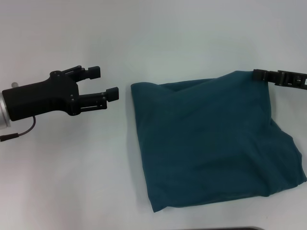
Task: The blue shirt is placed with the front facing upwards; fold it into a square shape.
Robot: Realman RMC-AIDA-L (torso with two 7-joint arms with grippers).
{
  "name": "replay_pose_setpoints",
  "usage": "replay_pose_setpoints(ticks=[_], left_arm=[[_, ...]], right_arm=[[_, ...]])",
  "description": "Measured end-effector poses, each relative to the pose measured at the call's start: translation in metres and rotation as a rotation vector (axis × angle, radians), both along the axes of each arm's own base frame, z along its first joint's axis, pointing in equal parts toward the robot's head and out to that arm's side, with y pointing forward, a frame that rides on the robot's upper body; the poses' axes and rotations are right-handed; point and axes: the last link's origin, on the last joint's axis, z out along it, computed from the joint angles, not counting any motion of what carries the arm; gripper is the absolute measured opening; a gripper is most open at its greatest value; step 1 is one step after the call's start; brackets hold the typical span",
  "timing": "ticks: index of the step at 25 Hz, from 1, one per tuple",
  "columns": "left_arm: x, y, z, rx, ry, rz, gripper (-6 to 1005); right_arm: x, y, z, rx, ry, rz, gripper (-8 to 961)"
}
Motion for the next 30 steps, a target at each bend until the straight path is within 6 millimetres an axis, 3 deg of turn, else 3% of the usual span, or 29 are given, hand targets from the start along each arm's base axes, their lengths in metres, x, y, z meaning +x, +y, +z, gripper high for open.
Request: replay_pose_setpoints(ticks=[4, 9, 14, 20, 23, 28, 30], left_arm=[[0.000, 0.000, 0.000, 0.002, 0.001, 0.002, 908], [-0.001, 0.001, 0.001, 0.005, 0.002, 0.003, 908], [-0.001, 0.000, 0.002, 0.006, 0.001, 0.004, 908], [0.000, 0.001, 0.000, 0.002, 0.001, 0.000, 907], [0.001, 0.000, -0.001, 0.001, -0.004, -0.001, 907], [0.003, 0.000, -0.002, 0.001, -0.009, -0.002, 907], [0.002, 0.000, -0.003, 0.002, -0.011, 0.000, 907]], right_arm=[[0.000, 0.001, 0.007, 0.055, 0.027, 0.001, 123], [0.000, -0.002, 0.032, 0.207, 0.073, 0.075, 137], [-0.011, -0.019, 0.043, 0.186, 0.101, 0.218, 305], [-0.014, -0.046, 0.046, 0.030, 0.115, 0.327, 592], [-0.016, -0.060, 0.048, -0.042, 0.140, 0.366, 686], [-0.013, -0.072, 0.041, -0.139, 0.136, 0.361, 432], [-0.013, -0.074, 0.034, -0.178, 0.128, 0.355, 389]])
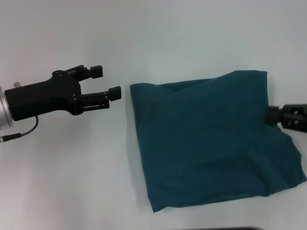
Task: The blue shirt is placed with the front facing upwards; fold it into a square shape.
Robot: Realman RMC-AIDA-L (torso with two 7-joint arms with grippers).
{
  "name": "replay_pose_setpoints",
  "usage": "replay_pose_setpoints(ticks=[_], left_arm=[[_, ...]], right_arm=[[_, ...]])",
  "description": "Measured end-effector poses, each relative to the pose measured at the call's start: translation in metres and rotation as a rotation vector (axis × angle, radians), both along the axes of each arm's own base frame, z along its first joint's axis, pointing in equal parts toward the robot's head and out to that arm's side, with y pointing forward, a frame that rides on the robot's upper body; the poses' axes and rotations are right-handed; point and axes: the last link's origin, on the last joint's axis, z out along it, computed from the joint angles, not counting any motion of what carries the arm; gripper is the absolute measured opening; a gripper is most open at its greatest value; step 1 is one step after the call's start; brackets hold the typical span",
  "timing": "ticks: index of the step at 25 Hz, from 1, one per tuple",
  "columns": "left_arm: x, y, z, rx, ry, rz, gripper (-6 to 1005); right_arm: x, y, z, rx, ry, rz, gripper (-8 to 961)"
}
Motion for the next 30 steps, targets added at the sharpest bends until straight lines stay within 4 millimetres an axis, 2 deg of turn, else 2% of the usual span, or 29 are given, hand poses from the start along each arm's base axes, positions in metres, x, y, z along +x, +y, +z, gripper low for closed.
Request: replay_pose_setpoints(ticks=[9, 14, 23, 30], left_arm=[[-0.002, -0.002, -0.001, -0.001, 0.000, 0.006, 907], [-0.003, -0.004, -0.003, -0.007, -0.001, 0.011, 908], [-0.004, -0.004, -0.004, -0.010, 0.001, 0.014, 908], [-0.005, -0.005, -0.003, -0.012, 0.001, 0.014, 907]], right_arm=[[0.006, 0.002, -0.032, -0.102, -0.091, -0.053, 196], [0.014, 0.002, -0.041, -0.140, -0.142, -0.092, 33], [0.015, -0.003, -0.050, -0.226, -0.192, -0.083, 42], [0.005, 0.002, -0.036, -0.161, -0.114, -0.026, 43]])
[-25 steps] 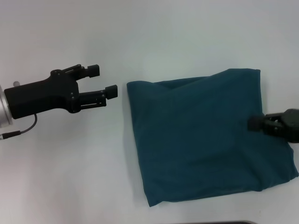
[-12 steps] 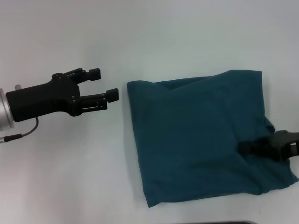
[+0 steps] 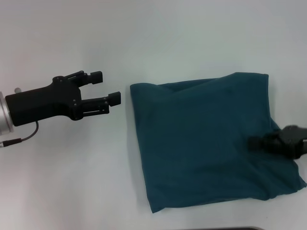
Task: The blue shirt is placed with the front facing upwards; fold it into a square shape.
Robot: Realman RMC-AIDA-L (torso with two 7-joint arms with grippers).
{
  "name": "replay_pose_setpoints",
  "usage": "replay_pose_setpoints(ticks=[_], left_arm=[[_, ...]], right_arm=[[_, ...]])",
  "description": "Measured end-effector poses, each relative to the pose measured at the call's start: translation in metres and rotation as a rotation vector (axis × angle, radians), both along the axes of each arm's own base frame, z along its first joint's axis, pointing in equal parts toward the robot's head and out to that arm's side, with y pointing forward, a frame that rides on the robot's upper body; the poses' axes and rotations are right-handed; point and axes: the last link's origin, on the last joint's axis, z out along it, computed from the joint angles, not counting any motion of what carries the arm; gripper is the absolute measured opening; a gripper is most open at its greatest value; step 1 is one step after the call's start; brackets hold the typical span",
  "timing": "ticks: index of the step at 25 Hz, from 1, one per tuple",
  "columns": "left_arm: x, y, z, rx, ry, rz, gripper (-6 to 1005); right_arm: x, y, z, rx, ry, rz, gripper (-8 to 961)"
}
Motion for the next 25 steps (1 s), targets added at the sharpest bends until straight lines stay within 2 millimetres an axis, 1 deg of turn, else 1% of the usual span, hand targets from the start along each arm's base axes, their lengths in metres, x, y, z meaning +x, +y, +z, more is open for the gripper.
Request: replay_pose_setpoints(ticks=[5, 11, 13, 19, 22, 25], left_arm=[[0.000, 0.000, 0.001, -0.001, 0.001, 0.002, 907], [0.001, 0.000, 0.000, -0.004, -0.003, 0.002, 908], [0.002, 0.001, -0.001, -0.005, -0.003, -0.002, 907], [0.003, 0.003, -0.001, -0.001, 0.000, -0.005, 907], [0.004, 0.003, -0.002, -0.001, 0.001, -0.008, 907], [0.004, 0.003, -0.002, -0.001, 0.001, -0.009, 908]], right_arm=[[-0.006, 0.010, 0.010, 0.060, 0.025, 0.022, 43], [-0.011, 0.035, 0.006, 0.183, 0.019, 0.004, 43], [-0.015, 0.045, 0.003, 0.217, 0.014, 0.004, 43], [-0.028, 0.066, -0.012, 0.265, -0.017, 0.033, 42], [-0.030, 0.075, -0.022, 0.275, -0.056, 0.033, 42], [-0.028, 0.080, -0.032, 0.264, -0.104, 0.031, 42]])
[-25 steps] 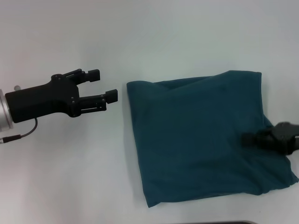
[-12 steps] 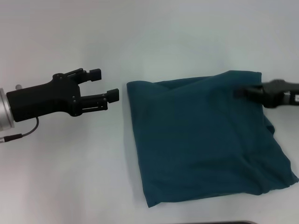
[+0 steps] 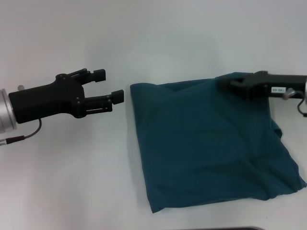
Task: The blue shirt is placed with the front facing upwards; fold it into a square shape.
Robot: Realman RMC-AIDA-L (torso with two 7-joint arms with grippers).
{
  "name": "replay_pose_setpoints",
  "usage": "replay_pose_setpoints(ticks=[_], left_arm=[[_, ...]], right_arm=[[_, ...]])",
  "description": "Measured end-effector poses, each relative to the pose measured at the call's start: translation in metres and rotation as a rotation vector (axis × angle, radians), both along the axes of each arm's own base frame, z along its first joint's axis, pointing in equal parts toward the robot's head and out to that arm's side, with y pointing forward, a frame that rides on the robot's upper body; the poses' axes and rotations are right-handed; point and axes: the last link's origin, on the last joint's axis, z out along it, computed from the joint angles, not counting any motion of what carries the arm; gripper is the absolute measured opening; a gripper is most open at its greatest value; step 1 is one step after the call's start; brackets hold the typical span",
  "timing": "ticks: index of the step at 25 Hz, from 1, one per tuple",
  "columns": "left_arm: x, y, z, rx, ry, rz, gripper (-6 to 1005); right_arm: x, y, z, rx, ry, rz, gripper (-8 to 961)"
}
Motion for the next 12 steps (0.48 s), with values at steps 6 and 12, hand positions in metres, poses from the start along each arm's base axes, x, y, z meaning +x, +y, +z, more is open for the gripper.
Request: replay_pose_setpoints(ticks=[6, 12], left_arm=[[0.000, 0.000, 0.000, -0.001, -0.001, 0.003, 908], [-0.001, 0.000, -0.001, -0.007, 0.003, 0.005, 907]], right_arm=[[0.007, -0.003, -0.015, -0.038, -0.060, -0.024, 42], [0.009, -0.003, -0.018, -0.031, -0.069, -0.031, 42]])
